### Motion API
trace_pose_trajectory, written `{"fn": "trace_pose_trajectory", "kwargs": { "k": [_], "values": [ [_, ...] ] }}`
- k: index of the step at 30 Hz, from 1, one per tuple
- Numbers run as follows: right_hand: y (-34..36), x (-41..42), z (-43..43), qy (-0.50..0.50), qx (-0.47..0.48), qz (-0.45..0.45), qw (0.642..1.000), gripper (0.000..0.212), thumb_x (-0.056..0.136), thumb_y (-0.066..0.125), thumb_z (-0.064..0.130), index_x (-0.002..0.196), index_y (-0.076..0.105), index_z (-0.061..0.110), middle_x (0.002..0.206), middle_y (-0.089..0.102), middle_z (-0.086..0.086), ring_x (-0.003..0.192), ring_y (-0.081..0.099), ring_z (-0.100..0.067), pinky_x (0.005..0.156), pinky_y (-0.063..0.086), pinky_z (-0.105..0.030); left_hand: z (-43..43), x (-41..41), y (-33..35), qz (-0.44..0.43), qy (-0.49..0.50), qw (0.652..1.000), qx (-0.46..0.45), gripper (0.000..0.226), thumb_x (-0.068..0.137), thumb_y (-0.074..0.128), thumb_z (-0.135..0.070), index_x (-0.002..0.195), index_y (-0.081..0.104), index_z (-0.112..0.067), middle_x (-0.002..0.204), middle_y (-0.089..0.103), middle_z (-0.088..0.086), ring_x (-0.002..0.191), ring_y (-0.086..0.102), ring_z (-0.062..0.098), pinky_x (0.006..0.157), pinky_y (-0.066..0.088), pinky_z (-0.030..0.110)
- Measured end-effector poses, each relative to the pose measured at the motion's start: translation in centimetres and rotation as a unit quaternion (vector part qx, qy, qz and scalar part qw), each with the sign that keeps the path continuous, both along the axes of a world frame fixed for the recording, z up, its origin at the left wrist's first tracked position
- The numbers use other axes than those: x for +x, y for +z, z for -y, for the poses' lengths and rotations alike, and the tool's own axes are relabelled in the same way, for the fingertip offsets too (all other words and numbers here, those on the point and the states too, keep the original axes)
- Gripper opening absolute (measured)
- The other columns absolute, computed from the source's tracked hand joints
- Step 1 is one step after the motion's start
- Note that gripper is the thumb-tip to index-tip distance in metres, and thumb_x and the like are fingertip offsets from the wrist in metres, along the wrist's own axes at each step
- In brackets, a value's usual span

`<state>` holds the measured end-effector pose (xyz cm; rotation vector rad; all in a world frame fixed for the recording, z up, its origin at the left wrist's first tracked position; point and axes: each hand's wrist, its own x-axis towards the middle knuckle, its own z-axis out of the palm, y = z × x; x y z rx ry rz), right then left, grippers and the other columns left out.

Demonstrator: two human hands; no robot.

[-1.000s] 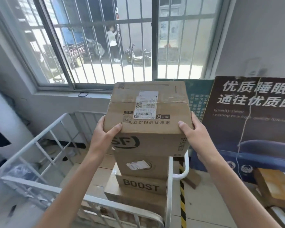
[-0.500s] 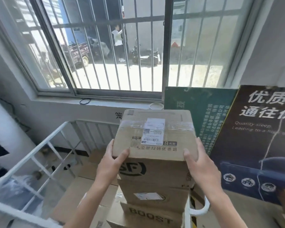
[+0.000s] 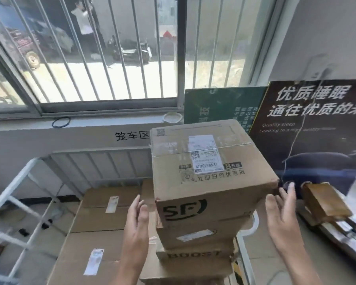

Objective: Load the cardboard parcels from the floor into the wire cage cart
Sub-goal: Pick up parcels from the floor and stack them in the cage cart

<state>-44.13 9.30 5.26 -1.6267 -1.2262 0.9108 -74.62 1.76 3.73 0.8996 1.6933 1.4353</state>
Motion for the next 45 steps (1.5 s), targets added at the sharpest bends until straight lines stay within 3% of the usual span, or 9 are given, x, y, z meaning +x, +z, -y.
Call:
{"fn": "trace_pose_trajectory", "kwargs": {
  "k": [3, 9, 16, 22, 29, 33, 39, 42, 45],
  "values": [
    [-2.4, -1.7, 5.0, -0.071, -0.057, -0.014, 0.996, 0.086, 0.085, 0.045, 0.065, 0.157, 0.002, 0.046, 0.165, 0.020, 0.012, 0.147, 0.027, -0.011, 0.118, 0.022, -0.039, 1.7, -2.2, -2.1, 0.021, -0.030, 0.999, -0.026, 0.053, 0.087, 0.046, -0.050, 0.135, 0.052, -0.029, 0.135, 0.058, -0.008, 0.116, 0.050, -0.014, 0.103, 0.040, 0.027],
    [-6.0, -6.3, 12.1, -0.089, -0.101, -0.021, 0.991, 0.075, 0.085, 0.049, 0.060, 0.154, 0.025, 0.045, 0.151, 0.037, 0.023, 0.135, 0.037, 0.000, 0.109, 0.027, -0.028, 4.2, -6.1, -5.6, -0.012, -0.103, 0.991, -0.084, 0.031, 0.100, 0.051, -0.019, 0.128, 0.052, -0.031, 0.128, 0.059, -0.015, 0.110, 0.050, -0.023, 0.081, 0.038, -0.002],
    [-6.6, -10.0, 12.2, -0.002, -0.115, -0.009, 0.993, 0.048, 0.089, 0.046, 0.068, 0.121, 0.015, 0.086, 0.122, 0.026, 0.065, 0.122, 0.033, 0.027, 0.113, 0.032, -0.034, 4.5, -7.8, -6.3, -0.025, -0.132, 0.986, -0.099, 0.047, 0.086, 0.052, -0.050, 0.131, 0.050, -0.037, 0.128, 0.058, -0.018, 0.113, 0.047, -0.025, 0.091, 0.039, 0.011],
    [-6.6, -10.8, 11.0, 0.053, -0.092, -0.011, 0.994, 0.054, 0.076, 0.040, 0.090, 0.121, 0.010, 0.087, 0.148, 0.022, 0.045, 0.148, 0.020, 0.000, 0.122, 0.024, -0.045, 4.0, -7.0, -7.0, -0.047, -0.147, 0.982, -0.109, 0.044, 0.096, 0.052, -0.042, 0.139, 0.046, -0.034, 0.141, 0.054, -0.009, 0.126, 0.049, -0.007, 0.098, 0.037, 0.016],
    [-5.9, -10.6, 9.1, 0.102, -0.067, -0.006, 0.992, 0.081, 0.081, 0.042, 0.085, 0.151, 0.015, 0.056, 0.126, 0.015, 0.067, 0.131, 0.019, 0.026, 0.117, 0.021, -0.030, 3.2, -5.9, -6.3, -0.075, -0.138, 0.983, -0.096, 0.050, 0.098, 0.049, -0.048, 0.146, 0.043, -0.032, 0.140, 0.049, -0.015, 0.114, 0.046, -0.021, 0.091, 0.038, 0.011],
    [-5.8, -9.2, 8.2, 0.120, -0.067, -0.004, 0.990, 0.070, 0.089, 0.046, 0.073, 0.151, 0.017, 0.056, 0.122, 0.018, 0.069, 0.115, 0.018, 0.041, 0.110, 0.023, -0.024, 2.4, -4.8, -5.6, -0.081, -0.111, 0.986, -0.091, 0.049, 0.100, 0.047, -0.048, 0.146, 0.043, -0.032, 0.135, 0.049, -0.018, 0.107, 0.042, -0.031, 0.085, 0.038, 0.008],
    [-3.3, -6.3, 7.1, 0.122, -0.013, -0.018, 0.992, 0.044, 0.101, 0.051, 0.045, 0.140, 0.033, 0.052, 0.128, 0.038, 0.049, 0.132, 0.040, 0.007, 0.110, 0.035, -0.025, 1.6, -2.6, -3.8, -0.053, -0.070, 0.994, -0.062, 0.041, 0.099, 0.047, -0.049, 0.138, 0.048, -0.037, 0.126, 0.050, -0.034, 0.109, 0.043, -0.031, 0.097, 0.039, 0.016],
    [-0.8, -3.6, 6.3, 0.055, 0.100, 0.009, 0.993, 0.021, 0.097, 0.054, 0.040, 0.116, 0.060, 0.045, 0.113, 0.065, 0.031, 0.108, 0.060, 0.005, 0.085, 0.047, -0.008, 0.7, -1.4, -1.7, -0.022, -0.056, 0.997, -0.042, 0.056, 0.091, 0.046, -0.067, 0.138, 0.051, -0.038, 0.132, 0.057, -0.024, 0.122, 0.049, -0.012, 0.105, 0.042, 0.031],
    [2.1, -1.0, 3.3, -0.039, 0.217, -0.006, 0.975, 0.016, 0.097, 0.053, 0.031, 0.100, 0.067, 0.035, 0.097, 0.071, 0.012, 0.087, 0.065, -0.006, 0.072, 0.050, -0.013, -1.5, -0.2, 2.0, 0.021, -0.070, 0.997, -0.028, 0.080, 0.079, 0.042, -0.085, 0.144, 0.045, -0.039, 0.141, 0.054, -0.016, 0.129, 0.051, 0.002, 0.105, 0.044, 0.040]
  ]
}}
